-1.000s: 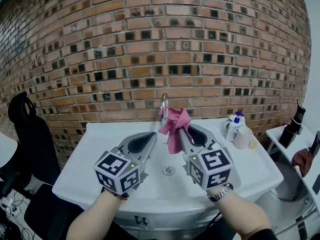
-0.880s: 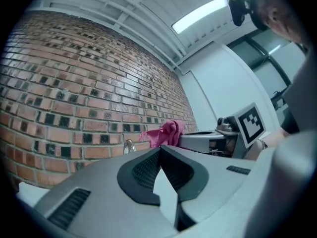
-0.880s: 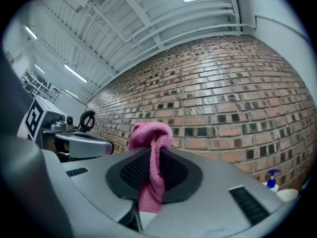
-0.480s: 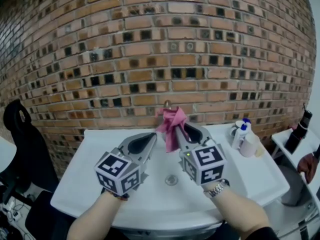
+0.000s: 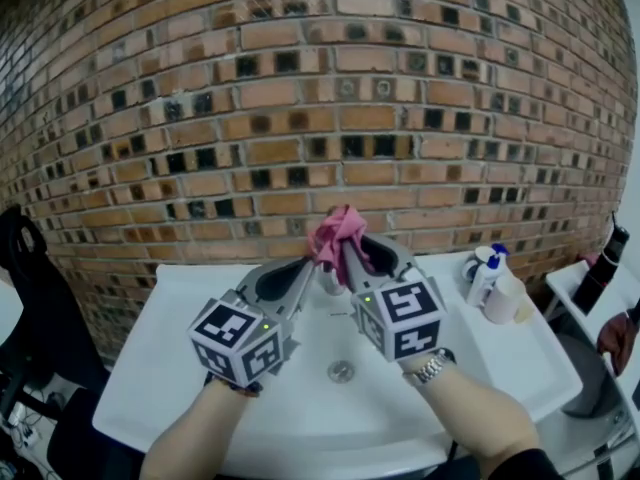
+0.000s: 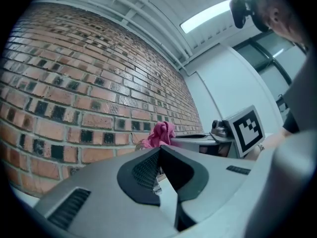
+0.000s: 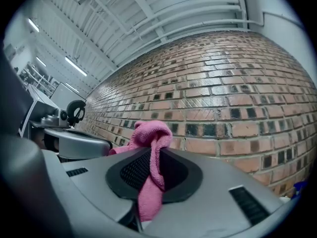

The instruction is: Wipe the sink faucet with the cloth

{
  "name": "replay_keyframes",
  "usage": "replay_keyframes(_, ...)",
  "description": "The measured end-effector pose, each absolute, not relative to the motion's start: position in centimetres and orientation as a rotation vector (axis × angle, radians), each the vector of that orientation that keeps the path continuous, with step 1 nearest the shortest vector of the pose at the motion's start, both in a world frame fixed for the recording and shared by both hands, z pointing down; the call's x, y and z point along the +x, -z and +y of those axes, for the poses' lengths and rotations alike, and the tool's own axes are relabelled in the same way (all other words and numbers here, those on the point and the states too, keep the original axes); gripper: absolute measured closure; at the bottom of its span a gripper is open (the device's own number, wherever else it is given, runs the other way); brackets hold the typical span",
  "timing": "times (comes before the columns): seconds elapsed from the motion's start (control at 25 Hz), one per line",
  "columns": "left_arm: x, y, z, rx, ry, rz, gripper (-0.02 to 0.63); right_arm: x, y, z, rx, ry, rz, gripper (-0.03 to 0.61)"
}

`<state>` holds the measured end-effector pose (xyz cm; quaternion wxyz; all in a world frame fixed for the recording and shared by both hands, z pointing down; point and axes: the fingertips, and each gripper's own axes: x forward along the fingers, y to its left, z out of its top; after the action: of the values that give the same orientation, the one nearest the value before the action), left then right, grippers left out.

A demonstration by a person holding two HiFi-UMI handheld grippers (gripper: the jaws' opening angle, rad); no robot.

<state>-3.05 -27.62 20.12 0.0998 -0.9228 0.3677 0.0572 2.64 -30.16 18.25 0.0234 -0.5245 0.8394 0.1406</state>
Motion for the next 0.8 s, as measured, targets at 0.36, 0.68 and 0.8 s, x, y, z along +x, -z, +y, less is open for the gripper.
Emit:
replay_keyframes(0.36,-3.5,-21.4,-30.7,-2.743,-0.171,1.145,0.609,2.9,-17.6,-32.2,-1.634,-0.467,2.591,0.526)
replay_keyframes(0.68,-3.4,-22.7,-31.5,-2.764,-0.175,1.133,0.609,3.5,-17.4,-34.0,-1.654,-0.461,2.566,0.526)
replay_keyframes(0.8,-3.5,-23.1,-31.7,-2.768,-0.166,1.131,0.609,3.8,-17.7,-35.0,-1.673,-0.446,2.565,0.528)
